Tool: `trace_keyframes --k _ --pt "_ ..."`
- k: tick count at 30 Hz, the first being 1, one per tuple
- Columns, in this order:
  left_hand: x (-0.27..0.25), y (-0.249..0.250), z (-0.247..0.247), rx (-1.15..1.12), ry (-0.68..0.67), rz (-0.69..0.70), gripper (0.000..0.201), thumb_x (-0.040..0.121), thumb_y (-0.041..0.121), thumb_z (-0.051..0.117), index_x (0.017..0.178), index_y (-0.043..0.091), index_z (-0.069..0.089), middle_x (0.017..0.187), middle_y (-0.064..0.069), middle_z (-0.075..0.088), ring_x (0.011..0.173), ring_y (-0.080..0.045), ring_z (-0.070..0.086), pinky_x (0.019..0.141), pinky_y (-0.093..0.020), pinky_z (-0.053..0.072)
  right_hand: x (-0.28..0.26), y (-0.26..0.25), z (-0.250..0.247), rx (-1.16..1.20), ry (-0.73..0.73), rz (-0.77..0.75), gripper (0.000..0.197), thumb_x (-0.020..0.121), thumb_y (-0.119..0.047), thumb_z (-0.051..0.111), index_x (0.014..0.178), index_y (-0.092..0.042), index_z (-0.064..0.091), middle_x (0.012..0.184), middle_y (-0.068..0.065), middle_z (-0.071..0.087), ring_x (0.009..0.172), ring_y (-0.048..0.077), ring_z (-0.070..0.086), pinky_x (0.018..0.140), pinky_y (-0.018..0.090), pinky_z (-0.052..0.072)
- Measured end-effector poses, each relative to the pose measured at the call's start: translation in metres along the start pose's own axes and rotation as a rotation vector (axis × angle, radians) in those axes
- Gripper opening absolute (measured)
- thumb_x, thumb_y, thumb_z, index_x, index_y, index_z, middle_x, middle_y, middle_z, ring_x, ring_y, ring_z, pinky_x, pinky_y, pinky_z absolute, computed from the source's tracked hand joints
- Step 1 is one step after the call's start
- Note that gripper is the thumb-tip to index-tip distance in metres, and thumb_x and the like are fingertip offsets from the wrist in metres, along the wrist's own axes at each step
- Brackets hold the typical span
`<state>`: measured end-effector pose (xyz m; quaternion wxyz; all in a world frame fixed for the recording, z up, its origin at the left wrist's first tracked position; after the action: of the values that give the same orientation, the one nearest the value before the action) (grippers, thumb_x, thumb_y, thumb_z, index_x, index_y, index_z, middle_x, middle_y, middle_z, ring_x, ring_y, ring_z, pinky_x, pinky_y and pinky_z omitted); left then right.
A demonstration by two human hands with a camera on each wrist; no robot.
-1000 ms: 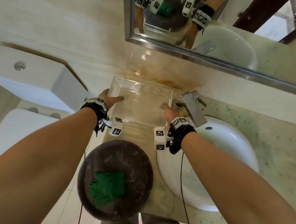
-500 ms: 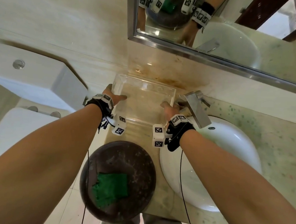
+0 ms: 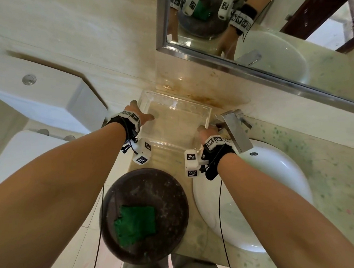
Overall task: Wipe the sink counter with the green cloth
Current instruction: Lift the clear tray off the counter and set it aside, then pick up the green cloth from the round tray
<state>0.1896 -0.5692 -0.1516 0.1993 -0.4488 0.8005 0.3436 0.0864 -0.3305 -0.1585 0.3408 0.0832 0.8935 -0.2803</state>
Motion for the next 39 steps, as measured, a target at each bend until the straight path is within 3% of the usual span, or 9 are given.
trace_keyframes --k 5,9,16,22,25,28,31,34,39 --pt "-0.021 0.002 -0.006 0.133 0.054 0.109 0.086 0.078 0.044 0.074 0.147 0.015 0.031 0.142 -0.013 0.042 0.125 -0.035 0.049 0.100 -0.048 0.045 -0.017 0.000 -0.004 -0.102 0.020 -0.029 0.049 0.092 -0.024 0.052 0.135 0.000 0.044 0.136 0.019 0.049 0.124 0.034 0.049 0.097 0.034 0.042" --pt "-0.044 0.000 -0.007 0.230 0.075 0.223 0.080 0.079 0.040 0.076 0.145 0.017 0.037 0.139 -0.012 0.045 0.123 -0.032 0.050 0.100 -0.043 0.046 -0.041 -0.002 -0.011 -0.254 0.031 -0.082 0.050 0.092 -0.028 0.052 0.134 -0.005 0.043 0.138 0.016 0.046 0.125 0.033 0.047 0.099 0.036 0.041" --pt "-0.089 -0.013 -0.010 0.261 -0.010 0.309 0.076 0.078 0.040 0.078 0.142 0.021 0.042 0.140 -0.008 0.051 0.124 -0.030 0.053 0.102 -0.041 0.045 -0.082 -0.003 -0.005 -0.405 -0.130 -0.214 0.046 0.082 -0.032 0.063 0.125 -0.019 0.054 0.129 0.008 0.056 0.113 0.030 0.055 0.097 0.040 0.048" --pt "-0.130 -0.035 -0.008 0.273 -0.028 0.327 0.066 0.079 0.040 0.078 0.136 0.018 0.051 0.131 -0.006 0.059 0.118 -0.027 0.057 0.100 -0.037 0.047 -0.123 0.007 0.004 -0.397 -0.169 -0.322 0.039 0.079 -0.030 0.068 0.118 -0.023 0.063 0.121 0.004 0.064 0.109 0.025 0.059 0.099 0.038 0.049" --pt "-0.150 -0.050 -0.007 0.251 -0.010 0.325 0.060 0.081 0.038 0.076 0.133 0.017 0.054 0.127 -0.004 0.062 0.116 -0.025 0.058 0.097 -0.034 0.047 -0.145 0.012 0.012 -0.374 -0.204 -0.356 0.030 0.083 -0.025 0.069 0.113 -0.021 0.065 0.113 0.004 0.065 0.105 0.025 0.060 0.092 0.034 0.050" --pt "-0.170 -0.067 -0.008 0.232 0.002 0.310 0.058 0.081 0.039 0.075 0.132 0.018 0.056 0.126 -0.004 0.063 0.115 -0.025 0.058 0.096 -0.034 0.047 -0.163 0.017 0.020 -0.391 -0.240 -0.391 0.015 0.084 -0.022 0.069 0.099 -0.023 0.067 0.104 0.005 0.067 0.098 0.026 0.062 0.084 0.036 0.053" --pt "-0.190 -0.086 -0.007 0.204 0.017 0.286 0.056 0.082 0.039 0.074 0.131 0.018 0.056 0.126 -0.004 0.063 0.115 -0.025 0.059 0.096 -0.033 0.047 -0.181 0.022 0.030 -0.446 -0.246 -0.440 0.005 0.083 -0.024 0.067 0.087 -0.027 0.067 0.097 0.002 0.069 0.095 0.024 0.064 0.086 0.037 0.056" --pt "-0.208 -0.103 -0.003 0.183 0.034 0.257 0.054 0.083 0.038 0.073 0.130 0.017 0.057 0.128 -0.004 0.062 0.116 -0.026 0.058 0.095 -0.033 0.047 -0.196 0.029 0.041 -0.504 -0.254 -0.497 0.005 0.081 -0.027 0.065 0.082 -0.032 0.067 0.094 -0.001 0.069 0.093 0.022 0.065 0.088 0.038 0.056" --pt "-0.241 -0.133 0.014 0.172 0.048 0.201 0.054 0.081 0.041 0.073 0.129 0.020 0.058 0.126 -0.001 0.064 0.114 -0.025 0.059 0.097 -0.034 0.048 -0.212 0.055 0.059 -0.532 -0.319 -0.544 0.007 0.082 -0.023 0.065 0.085 -0.028 0.069 0.086 -0.004 0.068 0.089 0.021 0.065 0.081 0.032 0.056"
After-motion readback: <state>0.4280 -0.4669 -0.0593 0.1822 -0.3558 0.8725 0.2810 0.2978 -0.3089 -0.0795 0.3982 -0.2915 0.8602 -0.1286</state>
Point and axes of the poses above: each hand's wrist, its own x-axis towards the middle knuckle, its own z-axis out of the palm, y = z × x, the point moved 2 cm from there along x, towards the middle knuckle
